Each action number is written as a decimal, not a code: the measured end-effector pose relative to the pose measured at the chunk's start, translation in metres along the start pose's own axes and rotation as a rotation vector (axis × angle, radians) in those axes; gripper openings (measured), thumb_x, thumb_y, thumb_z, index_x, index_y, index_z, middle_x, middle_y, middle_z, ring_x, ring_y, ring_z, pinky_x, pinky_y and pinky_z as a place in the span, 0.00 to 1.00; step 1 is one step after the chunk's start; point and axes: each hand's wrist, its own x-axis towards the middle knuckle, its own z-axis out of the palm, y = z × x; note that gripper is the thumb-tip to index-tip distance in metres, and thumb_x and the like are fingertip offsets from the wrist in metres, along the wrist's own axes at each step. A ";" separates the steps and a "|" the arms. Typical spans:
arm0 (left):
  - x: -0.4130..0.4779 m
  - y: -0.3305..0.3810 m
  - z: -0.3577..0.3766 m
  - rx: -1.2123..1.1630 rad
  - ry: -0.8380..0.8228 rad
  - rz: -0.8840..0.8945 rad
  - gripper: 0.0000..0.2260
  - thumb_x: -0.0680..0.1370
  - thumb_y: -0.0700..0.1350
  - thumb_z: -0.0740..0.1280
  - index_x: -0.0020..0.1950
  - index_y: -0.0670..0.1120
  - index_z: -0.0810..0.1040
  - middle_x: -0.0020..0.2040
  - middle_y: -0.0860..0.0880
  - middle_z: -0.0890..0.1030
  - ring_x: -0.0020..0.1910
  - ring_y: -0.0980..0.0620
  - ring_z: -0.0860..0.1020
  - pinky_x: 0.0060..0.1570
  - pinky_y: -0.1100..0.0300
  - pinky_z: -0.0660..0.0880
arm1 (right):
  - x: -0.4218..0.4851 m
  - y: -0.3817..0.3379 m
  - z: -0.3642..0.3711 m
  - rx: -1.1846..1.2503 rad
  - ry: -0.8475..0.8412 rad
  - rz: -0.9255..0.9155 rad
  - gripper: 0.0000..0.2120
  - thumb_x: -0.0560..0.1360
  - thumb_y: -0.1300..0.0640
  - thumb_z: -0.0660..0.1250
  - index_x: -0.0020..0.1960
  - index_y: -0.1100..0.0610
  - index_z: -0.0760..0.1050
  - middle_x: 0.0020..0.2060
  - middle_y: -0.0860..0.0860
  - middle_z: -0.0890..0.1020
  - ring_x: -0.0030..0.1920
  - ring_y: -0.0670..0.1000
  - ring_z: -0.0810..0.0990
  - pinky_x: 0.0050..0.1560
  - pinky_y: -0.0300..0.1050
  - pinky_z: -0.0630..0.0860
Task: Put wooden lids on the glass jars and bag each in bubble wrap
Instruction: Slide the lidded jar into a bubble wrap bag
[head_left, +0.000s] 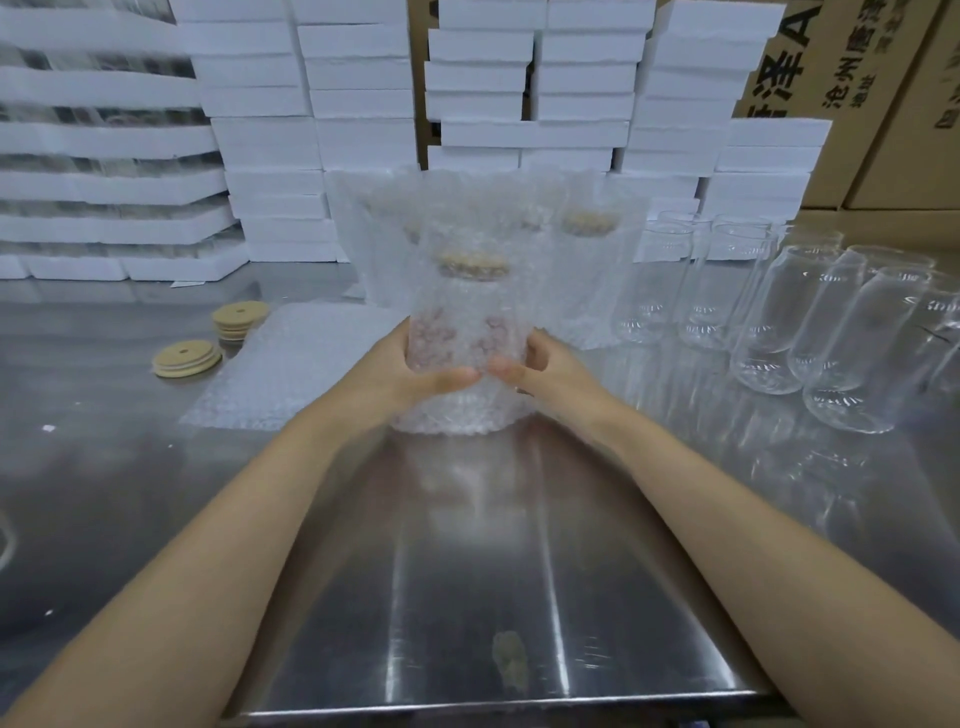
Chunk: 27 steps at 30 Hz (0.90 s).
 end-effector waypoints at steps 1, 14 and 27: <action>-0.001 0.000 -0.007 0.058 -0.007 -0.020 0.28 0.74 0.52 0.71 0.72 0.49 0.67 0.65 0.54 0.76 0.63 0.59 0.75 0.64 0.57 0.71 | 0.001 0.001 -0.002 0.046 -0.019 0.031 0.31 0.66 0.30 0.69 0.62 0.46 0.74 0.56 0.40 0.83 0.59 0.43 0.80 0.57 0.39 0.77; 0.013 -0.014 0.034 -0.536 0.667 -0.293 0.26 0.82 0.62 0.42 0.65 0.50 0.72 0.62 0.50 0.77 0.59 0.53 0.77 0.62 0.55 0.72 | 0.005 -0.006 0.040 0.678 0.209 0.173 0.32 0.81 0.36 0.43 0.78 0.53 0.58 0.75 0.53 0.65 0.74 0.52 0.65 0.77 0.54 0.58; -0.001 0.002 0.005 -0.108 0.237 0.166 0.43 0.61 0.76 0.62 0.69 0.53 0.62 0.62 0.62 0.73 0.59 0.72 0.73 0.53 0.75 0.71 | -0.004 -0.008 0.007 0.120 -0.028 -0.087 0.31 0.67 0.39 0.70 0.66 0.44 0.65 0.64 0.44 0.75 0.64 0.40 0.75 0.58 0.33 0.73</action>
